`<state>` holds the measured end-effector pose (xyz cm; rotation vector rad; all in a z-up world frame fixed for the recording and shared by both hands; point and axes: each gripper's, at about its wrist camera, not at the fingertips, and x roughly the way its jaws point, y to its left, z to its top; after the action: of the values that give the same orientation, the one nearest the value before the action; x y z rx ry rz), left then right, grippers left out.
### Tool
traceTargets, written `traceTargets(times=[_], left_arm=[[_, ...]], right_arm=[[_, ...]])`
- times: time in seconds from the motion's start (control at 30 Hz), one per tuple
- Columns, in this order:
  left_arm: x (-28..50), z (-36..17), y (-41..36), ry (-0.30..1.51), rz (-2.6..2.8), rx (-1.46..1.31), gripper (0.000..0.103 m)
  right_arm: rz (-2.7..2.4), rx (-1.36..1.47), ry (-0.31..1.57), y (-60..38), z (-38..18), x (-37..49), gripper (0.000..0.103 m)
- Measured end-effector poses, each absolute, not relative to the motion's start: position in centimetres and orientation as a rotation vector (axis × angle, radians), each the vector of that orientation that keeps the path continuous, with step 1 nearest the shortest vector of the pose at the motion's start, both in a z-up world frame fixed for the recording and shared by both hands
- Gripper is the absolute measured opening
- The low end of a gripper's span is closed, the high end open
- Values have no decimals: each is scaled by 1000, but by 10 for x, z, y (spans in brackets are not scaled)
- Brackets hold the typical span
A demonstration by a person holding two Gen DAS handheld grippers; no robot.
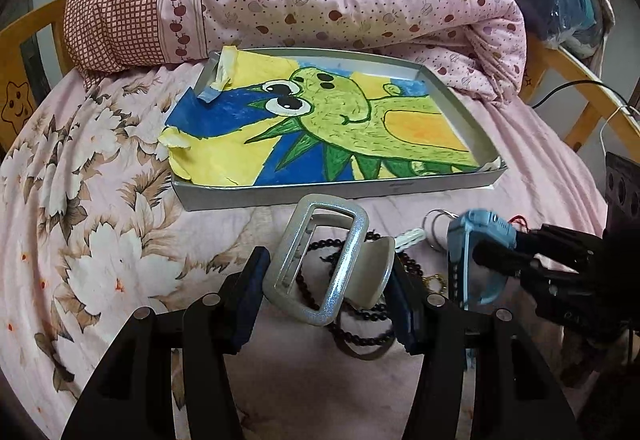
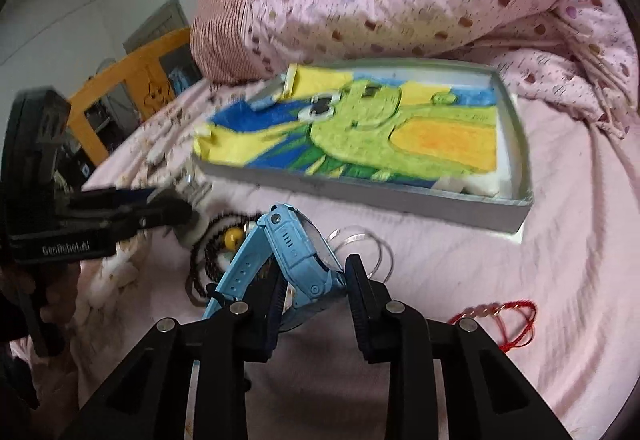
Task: Organize jewelry
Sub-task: 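Close the left tool on the silver buckle while the right tool grasps the blue watch, then carry the buckle and watch into the grey tray and open both tools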
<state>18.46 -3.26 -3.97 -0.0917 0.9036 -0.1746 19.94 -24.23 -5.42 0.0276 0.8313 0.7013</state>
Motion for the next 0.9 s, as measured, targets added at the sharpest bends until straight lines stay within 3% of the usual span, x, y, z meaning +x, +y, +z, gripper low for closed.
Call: traceTargets(times=[0.13,0.47,0.9], left_arm=[[180,-35,-33,891,-175,-100,50],[185,-24,-36,862,-172,-92,50],[263,-25,-50,857,-103,-166,50]], right_arm=[[643,-10,705,-246,-34,191,28],[493,84,611,-272,-21,205,28],[386,300,678,-286,-45,281,28]])
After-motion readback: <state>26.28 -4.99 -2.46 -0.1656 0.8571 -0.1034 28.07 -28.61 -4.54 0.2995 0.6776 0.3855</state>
